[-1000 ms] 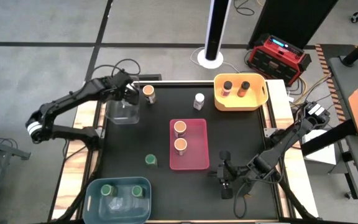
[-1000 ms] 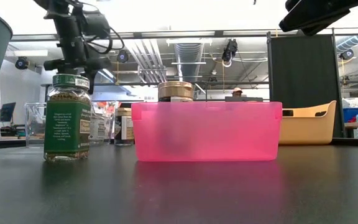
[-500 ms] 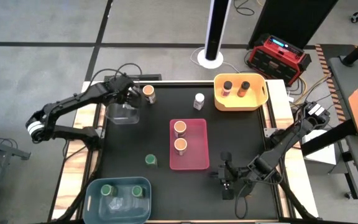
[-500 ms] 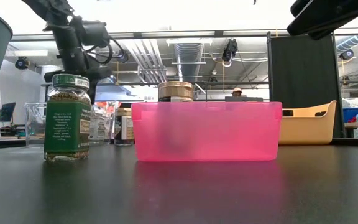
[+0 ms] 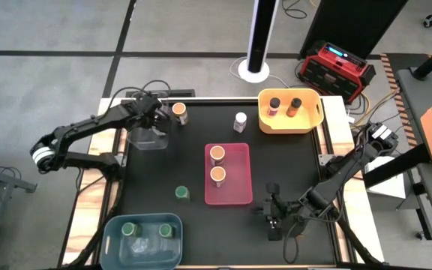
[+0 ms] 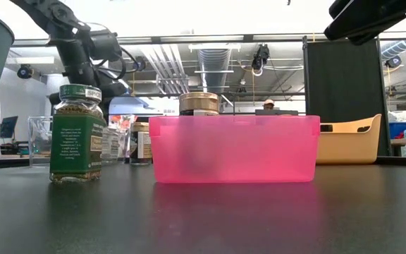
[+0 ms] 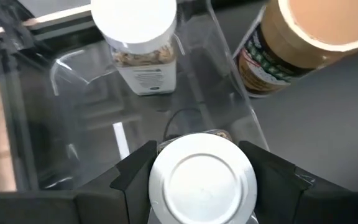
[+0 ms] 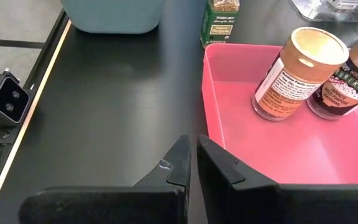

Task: Sort spices by type
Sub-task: Put the bottom white seasoning bottle into the transparent bin

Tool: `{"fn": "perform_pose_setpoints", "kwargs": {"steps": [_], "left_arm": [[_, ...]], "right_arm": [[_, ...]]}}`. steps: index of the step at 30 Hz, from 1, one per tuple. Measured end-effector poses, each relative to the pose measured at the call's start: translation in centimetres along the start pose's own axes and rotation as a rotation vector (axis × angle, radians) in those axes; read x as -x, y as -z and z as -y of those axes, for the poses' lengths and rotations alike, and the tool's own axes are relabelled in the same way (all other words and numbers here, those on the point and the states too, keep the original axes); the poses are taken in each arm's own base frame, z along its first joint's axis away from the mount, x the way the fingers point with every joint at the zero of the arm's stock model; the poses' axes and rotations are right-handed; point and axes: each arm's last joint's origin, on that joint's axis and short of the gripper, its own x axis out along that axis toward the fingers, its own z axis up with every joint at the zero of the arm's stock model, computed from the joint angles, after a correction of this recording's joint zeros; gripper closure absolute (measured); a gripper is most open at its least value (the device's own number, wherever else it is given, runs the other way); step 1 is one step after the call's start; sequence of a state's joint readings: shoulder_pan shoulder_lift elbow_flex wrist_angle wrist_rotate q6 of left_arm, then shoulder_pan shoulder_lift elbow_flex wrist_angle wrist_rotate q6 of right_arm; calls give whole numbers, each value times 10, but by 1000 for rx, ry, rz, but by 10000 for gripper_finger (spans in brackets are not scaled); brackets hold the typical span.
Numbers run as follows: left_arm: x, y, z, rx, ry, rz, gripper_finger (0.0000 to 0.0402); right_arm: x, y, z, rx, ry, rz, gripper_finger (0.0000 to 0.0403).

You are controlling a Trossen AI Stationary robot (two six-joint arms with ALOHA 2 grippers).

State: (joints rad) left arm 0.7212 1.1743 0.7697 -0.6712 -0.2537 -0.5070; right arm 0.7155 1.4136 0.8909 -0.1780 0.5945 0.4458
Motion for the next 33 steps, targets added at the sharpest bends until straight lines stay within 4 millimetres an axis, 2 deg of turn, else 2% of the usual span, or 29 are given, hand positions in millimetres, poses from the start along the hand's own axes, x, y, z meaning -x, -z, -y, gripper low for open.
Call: {"fn": "perform_pose_setpoints", "kwargs": {"steps": [22, 33], "left_arm": [[-1, 0, -2, -24, -52, 12, 208], [-14, 0, 2, -37, -81, -34, 200]], "right_arm": [[0, 0, 0, 0, 0, 0, 385], [0, 0, 0, 1, 0, 0, 385]]}}
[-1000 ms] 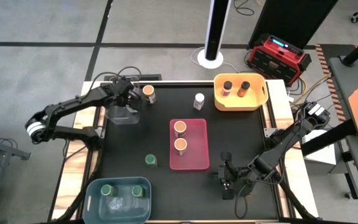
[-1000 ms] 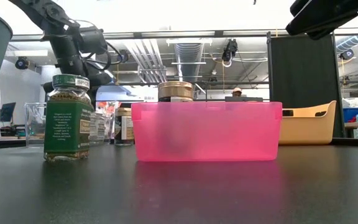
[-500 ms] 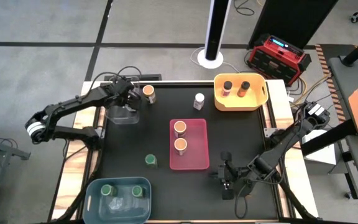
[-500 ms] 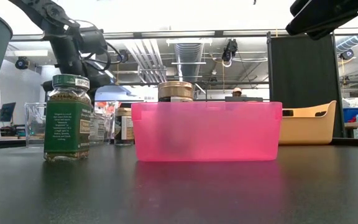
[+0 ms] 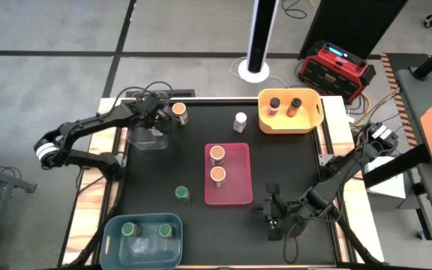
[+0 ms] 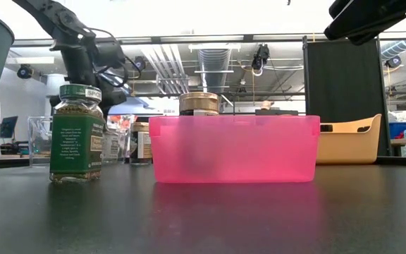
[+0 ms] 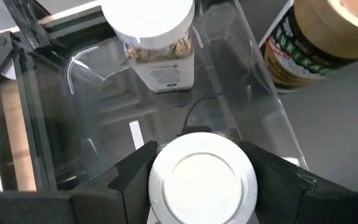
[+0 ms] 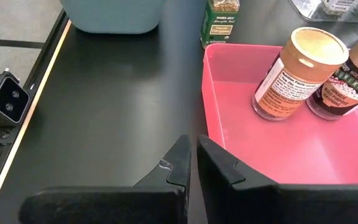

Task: Sort spices by type
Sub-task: Put the bottom white seasoning bottle into the transparent bin

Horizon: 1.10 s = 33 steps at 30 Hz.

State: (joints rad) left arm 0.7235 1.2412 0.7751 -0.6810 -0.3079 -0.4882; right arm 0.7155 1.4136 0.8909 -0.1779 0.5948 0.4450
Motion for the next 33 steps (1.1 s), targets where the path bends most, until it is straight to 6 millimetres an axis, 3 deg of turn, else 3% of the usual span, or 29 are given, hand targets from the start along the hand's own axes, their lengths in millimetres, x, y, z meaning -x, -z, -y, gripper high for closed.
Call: {"fn": "perform_pose_setpoints", "kwargs": {"steps": [12, 22, 33], "left_arm": [[2, -13, 6, 10, 5, 0, 199], [-2, -12, 6, 8, -34, -15, 196], [-1, -12, 6, 11, -35, -17, 150]], "right_arm": [[0, 0, 0, 0, 0, 0, 385], [0, 0, 0, 1, 0, -1, 385], [0, 1, 0, 2, 1, -2, 385]]}}
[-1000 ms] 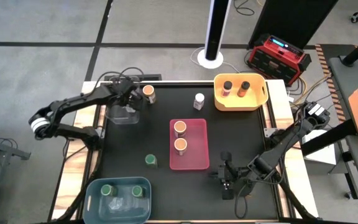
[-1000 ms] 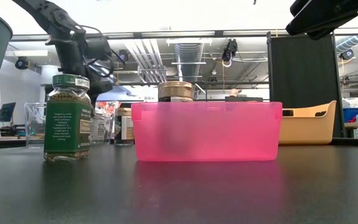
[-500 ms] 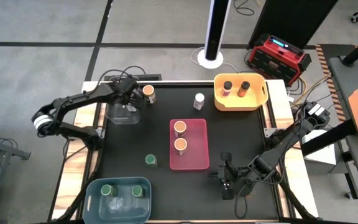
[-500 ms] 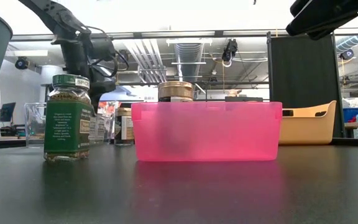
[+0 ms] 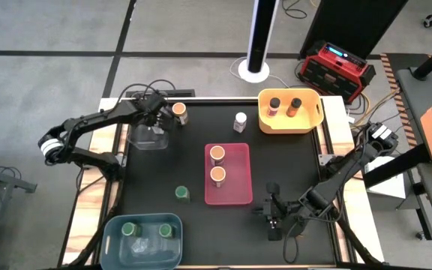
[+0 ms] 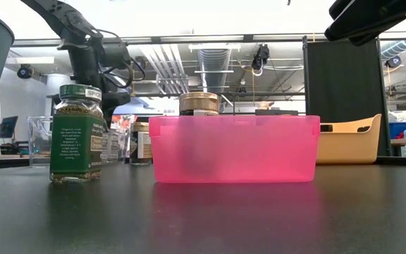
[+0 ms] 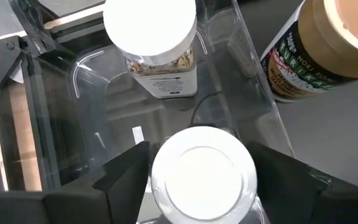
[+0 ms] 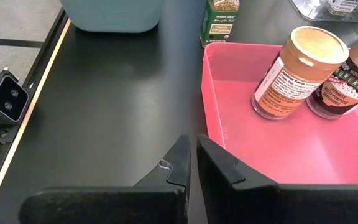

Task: Sort spices by type
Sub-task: Put the bottom white seasoning bottle into the transparent bin

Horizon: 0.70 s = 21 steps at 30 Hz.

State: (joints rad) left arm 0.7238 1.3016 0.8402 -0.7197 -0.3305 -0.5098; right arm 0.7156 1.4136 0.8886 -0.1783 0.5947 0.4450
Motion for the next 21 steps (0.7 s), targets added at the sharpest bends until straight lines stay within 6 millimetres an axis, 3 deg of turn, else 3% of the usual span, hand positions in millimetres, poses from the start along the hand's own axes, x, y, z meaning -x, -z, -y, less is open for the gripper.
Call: {"fn": "perform_pose_setpoints", "kwargs": {"steps": [21], "left_arm": [[8, 3, -4, -27, -1, -5, 132]], "right_arm": [[0, 0, 0, -8, 0, 0, 385]]}}
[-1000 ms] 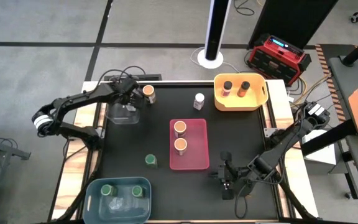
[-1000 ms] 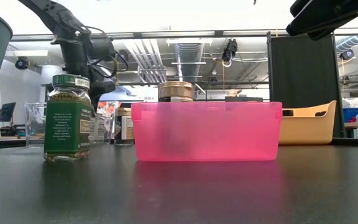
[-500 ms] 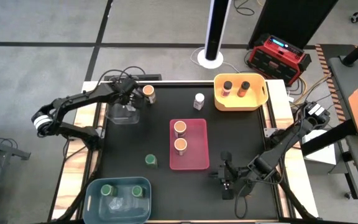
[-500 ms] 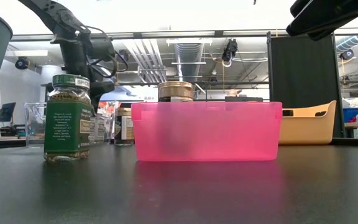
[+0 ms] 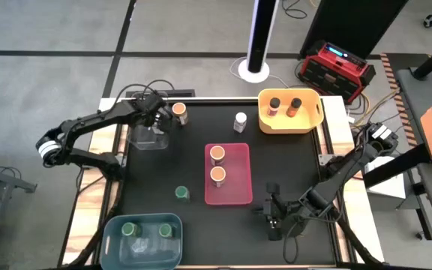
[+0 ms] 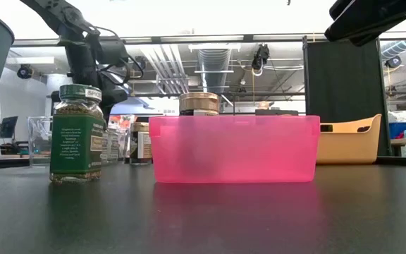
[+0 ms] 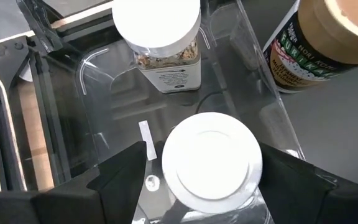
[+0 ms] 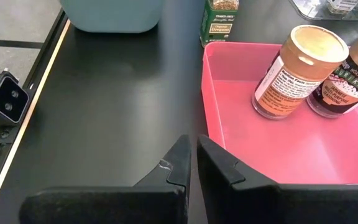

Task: Sort spices by type
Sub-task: Put the bottom white seasoning bottle into the transparent bin

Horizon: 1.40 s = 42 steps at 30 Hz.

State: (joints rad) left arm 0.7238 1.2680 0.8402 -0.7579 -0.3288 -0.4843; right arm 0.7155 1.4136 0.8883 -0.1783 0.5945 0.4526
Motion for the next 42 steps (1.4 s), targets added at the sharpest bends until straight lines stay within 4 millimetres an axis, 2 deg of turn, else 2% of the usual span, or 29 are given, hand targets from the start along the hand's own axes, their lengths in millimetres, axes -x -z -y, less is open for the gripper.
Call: {"fn": "perform_pose_setpoints", "kwargs": {"steps": [23, 33, 36, 38, 42], "left_arm": [[12, 1, -2, -22, 92, -2, 132], [47, -31, -2, -83, 63, 147, 134], [52, -38, -2, -141, 61, 168, 154], [50, -40, -4, -155, 51, 161, 183], [38, -41, -8, -157, 22, 125, 286]], "right_arm": [[0, 0, 0, 0, 0, 0, 385], [0, 0, 0, 0, 0, 0, 385], [0, 1, 0, 2, 2, -3, 385], [-1, 3, 1, 4, 3, -6, 385], [-1, 3, 1, 5, 4, -7, 385]]}}
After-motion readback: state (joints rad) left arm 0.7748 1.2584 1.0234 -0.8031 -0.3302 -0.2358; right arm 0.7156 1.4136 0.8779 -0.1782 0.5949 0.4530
